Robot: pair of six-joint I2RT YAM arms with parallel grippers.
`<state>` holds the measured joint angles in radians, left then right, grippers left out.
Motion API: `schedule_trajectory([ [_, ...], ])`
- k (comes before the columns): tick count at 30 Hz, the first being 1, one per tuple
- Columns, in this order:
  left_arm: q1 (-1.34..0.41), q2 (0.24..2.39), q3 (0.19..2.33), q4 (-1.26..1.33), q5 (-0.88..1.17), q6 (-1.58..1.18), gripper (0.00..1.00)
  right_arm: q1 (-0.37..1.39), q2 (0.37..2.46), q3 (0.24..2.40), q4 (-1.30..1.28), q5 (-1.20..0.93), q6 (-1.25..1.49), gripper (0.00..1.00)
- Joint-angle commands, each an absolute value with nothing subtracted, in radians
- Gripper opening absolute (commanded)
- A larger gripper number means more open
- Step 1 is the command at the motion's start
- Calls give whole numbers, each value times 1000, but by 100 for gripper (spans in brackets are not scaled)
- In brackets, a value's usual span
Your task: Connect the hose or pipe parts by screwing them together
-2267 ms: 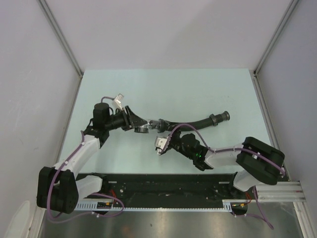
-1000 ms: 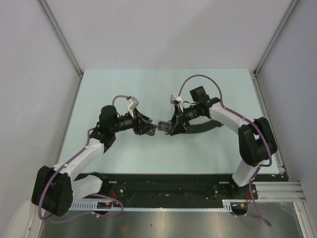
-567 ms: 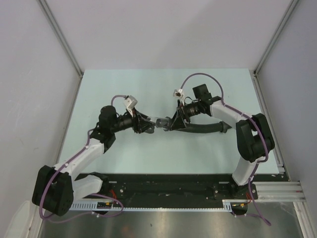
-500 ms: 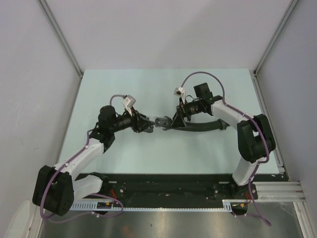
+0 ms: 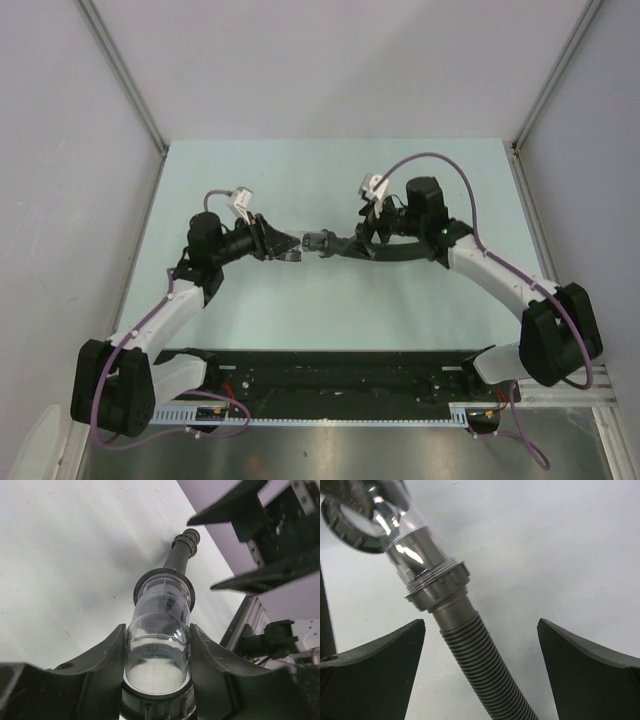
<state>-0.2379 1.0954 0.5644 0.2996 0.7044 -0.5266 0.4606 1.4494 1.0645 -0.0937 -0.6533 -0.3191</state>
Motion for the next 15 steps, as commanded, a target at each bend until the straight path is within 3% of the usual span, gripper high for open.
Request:
schedule_trajectory([
  [1, -209, 1080, 607, 293, 747, -690, 0, 537, 1344, 834, 325, -482, -442, 100],
  [7, -189, 1130, 716, 68, 750, -715, 0, 698, 1218, 684, 506, -214, -586, 100],
  [15, -169, 1141, 724, 66, 805, -862, 0, 919, 1212, 585, 635, 33, -793, 100],
])
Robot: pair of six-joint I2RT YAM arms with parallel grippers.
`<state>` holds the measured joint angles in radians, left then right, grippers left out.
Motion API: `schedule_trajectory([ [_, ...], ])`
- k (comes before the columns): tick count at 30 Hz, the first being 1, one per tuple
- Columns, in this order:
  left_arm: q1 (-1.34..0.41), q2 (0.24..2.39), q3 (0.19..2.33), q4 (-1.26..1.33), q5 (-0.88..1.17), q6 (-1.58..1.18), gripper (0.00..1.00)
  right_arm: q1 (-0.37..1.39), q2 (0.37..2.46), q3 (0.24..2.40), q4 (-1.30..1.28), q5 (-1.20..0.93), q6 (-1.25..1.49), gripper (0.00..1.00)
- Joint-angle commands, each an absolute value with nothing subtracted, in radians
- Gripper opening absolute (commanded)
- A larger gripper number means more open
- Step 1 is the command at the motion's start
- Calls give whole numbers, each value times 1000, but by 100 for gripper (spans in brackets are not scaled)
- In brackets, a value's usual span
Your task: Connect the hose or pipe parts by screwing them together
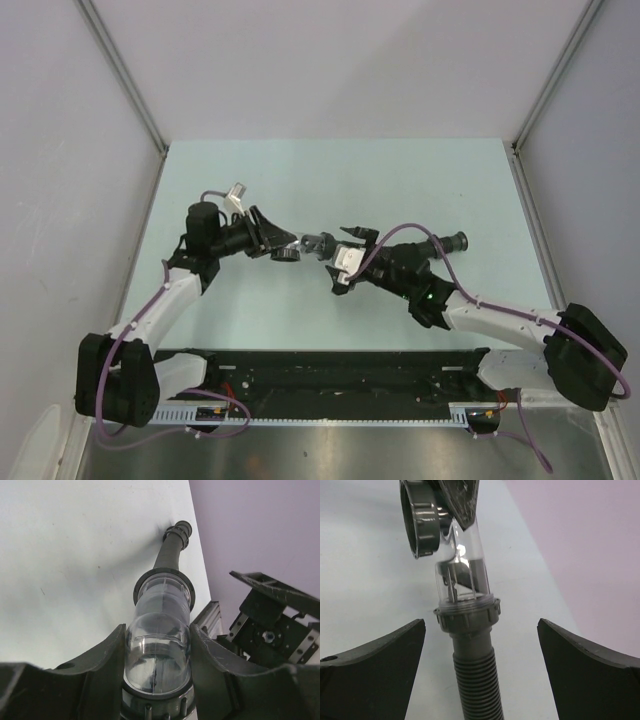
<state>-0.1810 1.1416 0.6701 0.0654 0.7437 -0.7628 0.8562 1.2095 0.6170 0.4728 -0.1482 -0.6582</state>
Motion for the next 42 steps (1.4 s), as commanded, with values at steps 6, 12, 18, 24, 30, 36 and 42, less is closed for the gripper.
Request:
schedule_trajectory([
  [6, -160, 1146, 724, 66, 830, -965, 0, 971, 1311, 577, 719, 104, -859, 100],
  [12, -150, 1149, 712, 66, 845, -1009, 0, 989, 1376, 578, 767, 101, -884, 100],
  [18, -149, 1143, 704, 66, 853, -1040, 0, 988, 1427, 580, 834, 101, -899, 93],
  [24, -149, 1140, 722, 72, 874, -1080, 0, 948, 1442, 581, 874, 55, -844, 53],
  [30, -153, 1140, 749, 77, 910, -976, 0, 894, 1384, 641, 747, -76, -758, 28],
  [36, -169, 1173, 752, 92, 952, -783, 0, 819, 1330, 713, 485, -363, -624, 21],
  [42, -213, 1170, 750, 104, 951, -559, 0, 700, 1393, 863, 209, -682, -508, 19],
])
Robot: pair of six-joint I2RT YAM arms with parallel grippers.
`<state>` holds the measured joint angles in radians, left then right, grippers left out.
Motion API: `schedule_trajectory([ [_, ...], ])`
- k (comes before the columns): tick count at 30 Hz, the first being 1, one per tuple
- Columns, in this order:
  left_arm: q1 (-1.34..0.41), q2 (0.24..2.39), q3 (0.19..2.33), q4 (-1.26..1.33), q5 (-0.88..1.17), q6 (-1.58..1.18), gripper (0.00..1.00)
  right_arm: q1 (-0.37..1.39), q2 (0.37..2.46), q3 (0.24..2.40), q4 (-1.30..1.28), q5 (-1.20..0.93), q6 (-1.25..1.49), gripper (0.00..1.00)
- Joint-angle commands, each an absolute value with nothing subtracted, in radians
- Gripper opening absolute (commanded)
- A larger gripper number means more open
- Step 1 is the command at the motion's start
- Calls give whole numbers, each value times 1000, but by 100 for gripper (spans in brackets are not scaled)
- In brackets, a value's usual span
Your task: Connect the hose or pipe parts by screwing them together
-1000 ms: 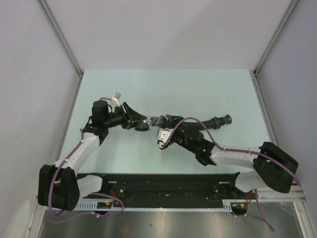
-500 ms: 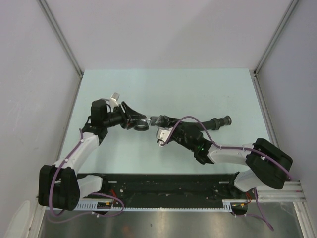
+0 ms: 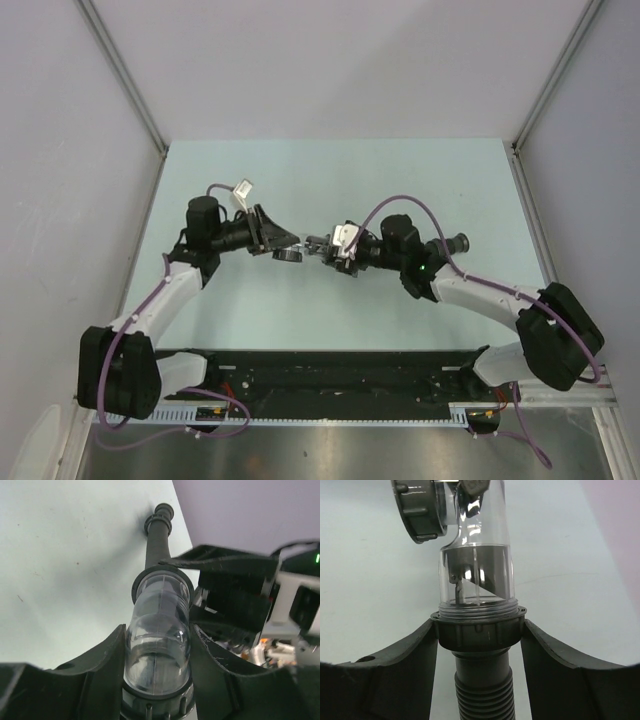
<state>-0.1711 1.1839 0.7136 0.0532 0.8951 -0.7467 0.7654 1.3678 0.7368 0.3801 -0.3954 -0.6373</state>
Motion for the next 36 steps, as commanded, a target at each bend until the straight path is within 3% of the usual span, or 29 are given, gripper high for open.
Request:
schedule_trajectory([
  [1, -231, 1160, 753, 106, 948, -519, 0, 686, 1405, 877, 198, -719, -486, 19],
  [10, -350, 1079, 736, 155, 924, -271, 0, 514, 1520, 956, 273, -1127, -151, 16],
  [13, -371, 1016, 698, 189, 894, -183, 0, 485, 1567, 956, 378, -1266, -37, 11],
  [18, -374, 991, 664, 201, 893, -97, 0, 468, 1621, 956, 523, -1328, 138, 13],
  [24, -406, 943, 620, 207, 830, -3, 0, 430, 1735, 956, 901, -1396, 578, 18],
  [27, -408, 943, 621, 206, 821, -3, 0, 416, 1790, 956, 1156, -1408, 817, 26],
  [28, -407, 949, 624, 206, 815, -3, 0, 413, 1802, 956, 1315, -1402, 889, 39],
  [30, -408, 951, 623, 206, 795, -12, 0, 396, 1847, 956, 1533, -1385, 1111, 40],
  [32, -407, 951, 621, 206, 746, -34, 0, 384, 1836, 956, 1589, -1335, 1106, 56],
  [36, -400, 953, 627, 206, 710, -125, 0, 374, 1793, 945, 1586, -1307, 1037, 63],
])
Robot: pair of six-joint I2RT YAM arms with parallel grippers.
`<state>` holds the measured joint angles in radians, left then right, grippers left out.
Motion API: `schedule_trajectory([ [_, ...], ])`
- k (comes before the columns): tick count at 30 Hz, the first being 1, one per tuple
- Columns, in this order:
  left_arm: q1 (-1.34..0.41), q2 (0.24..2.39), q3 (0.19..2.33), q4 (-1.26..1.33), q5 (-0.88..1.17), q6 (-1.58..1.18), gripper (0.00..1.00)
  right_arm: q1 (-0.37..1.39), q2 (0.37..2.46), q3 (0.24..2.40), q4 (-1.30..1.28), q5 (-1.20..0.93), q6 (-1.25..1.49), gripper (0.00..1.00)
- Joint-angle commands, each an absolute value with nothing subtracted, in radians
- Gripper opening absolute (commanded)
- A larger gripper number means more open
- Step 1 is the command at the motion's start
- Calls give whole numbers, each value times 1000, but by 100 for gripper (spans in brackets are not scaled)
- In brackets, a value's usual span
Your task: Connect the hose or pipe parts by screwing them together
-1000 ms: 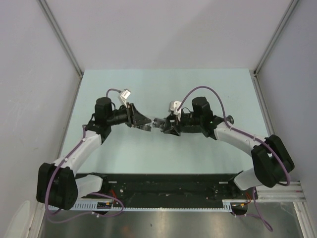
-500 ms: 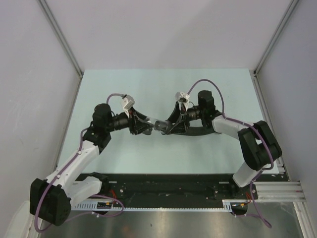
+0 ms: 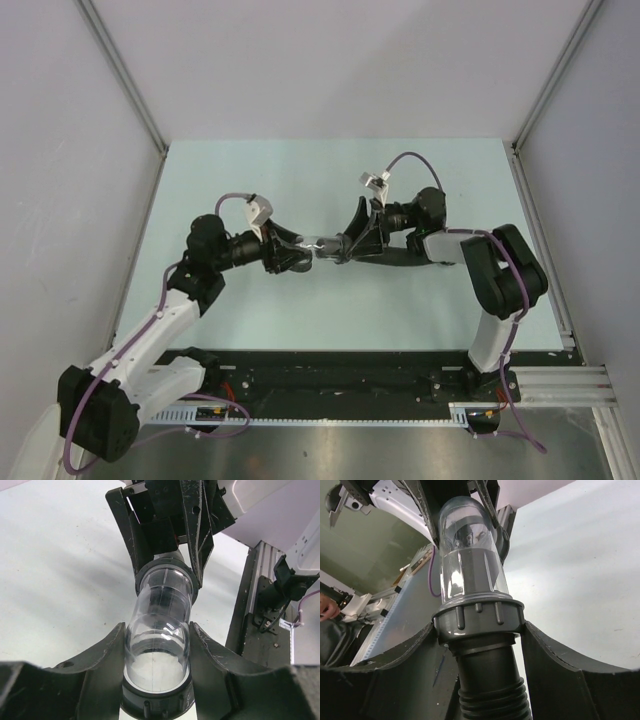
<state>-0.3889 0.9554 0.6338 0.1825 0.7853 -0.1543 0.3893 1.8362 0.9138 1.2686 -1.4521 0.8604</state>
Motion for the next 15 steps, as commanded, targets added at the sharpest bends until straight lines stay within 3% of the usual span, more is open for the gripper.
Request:
schedule_trajectory([
  [1, -399, 950, 629, 206, 704, -142, 0, 373, 1780, 945, 1582, -1298, 1028, 64],
  [6, -382, 916, 624, 206, 647, -244, 0, 348, 1726, 945, 1447, -1279, 890, 65],
  [9, -368, 910, 629, 206, 640, -291, 0, 338, 1675, 945, 1217, -1272, 706, 66],
  [15, -333, 913, 641, 206, 663, -356, 0, 337, 1520, 946, 493, -1172, 136, 78],
])
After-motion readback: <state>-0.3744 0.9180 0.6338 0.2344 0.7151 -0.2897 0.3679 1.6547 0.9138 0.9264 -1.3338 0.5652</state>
